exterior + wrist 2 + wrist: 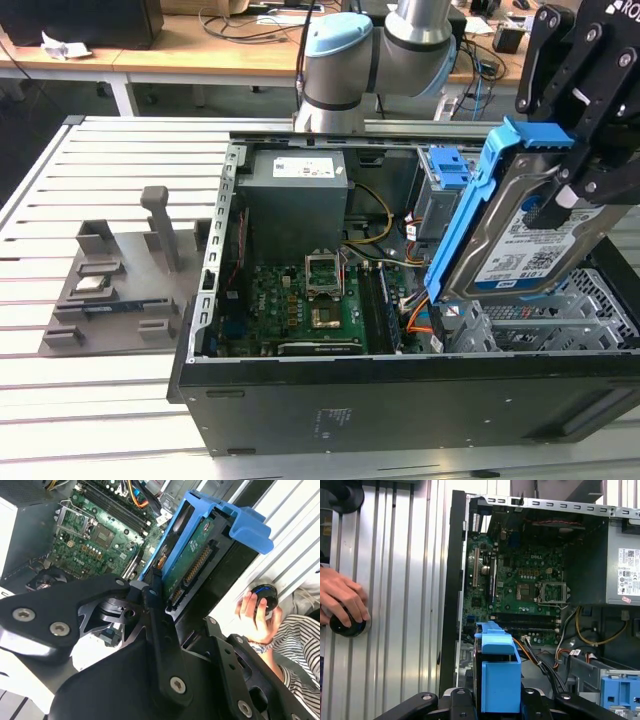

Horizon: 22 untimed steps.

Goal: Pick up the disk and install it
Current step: 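Pick up the disk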

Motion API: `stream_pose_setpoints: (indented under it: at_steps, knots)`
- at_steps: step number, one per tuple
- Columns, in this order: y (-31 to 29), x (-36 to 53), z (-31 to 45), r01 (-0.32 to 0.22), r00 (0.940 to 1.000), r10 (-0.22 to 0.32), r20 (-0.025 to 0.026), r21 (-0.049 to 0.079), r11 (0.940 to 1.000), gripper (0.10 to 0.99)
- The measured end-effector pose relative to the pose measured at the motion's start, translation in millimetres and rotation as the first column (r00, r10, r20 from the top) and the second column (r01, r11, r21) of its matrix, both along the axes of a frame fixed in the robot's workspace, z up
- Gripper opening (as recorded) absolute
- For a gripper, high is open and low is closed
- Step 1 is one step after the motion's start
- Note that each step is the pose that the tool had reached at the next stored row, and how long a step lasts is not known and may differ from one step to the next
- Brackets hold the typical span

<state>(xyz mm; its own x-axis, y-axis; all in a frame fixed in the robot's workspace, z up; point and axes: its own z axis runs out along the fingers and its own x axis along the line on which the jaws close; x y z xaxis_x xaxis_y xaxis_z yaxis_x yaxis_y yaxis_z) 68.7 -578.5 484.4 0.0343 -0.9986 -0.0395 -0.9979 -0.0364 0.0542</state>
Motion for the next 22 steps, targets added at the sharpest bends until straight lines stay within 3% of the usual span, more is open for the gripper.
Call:
stream_pose_setpoints:
  at_steps: [9,22]
  knots:
    - [0.5,16.5,-2.3,0.0,1.0,0.0,0.0001,-0.001,1.0,0.361]
    - [0.5,30.6,-6.8,0.0,1.0,0.0,0.0,-0.001,1.0,0.361]
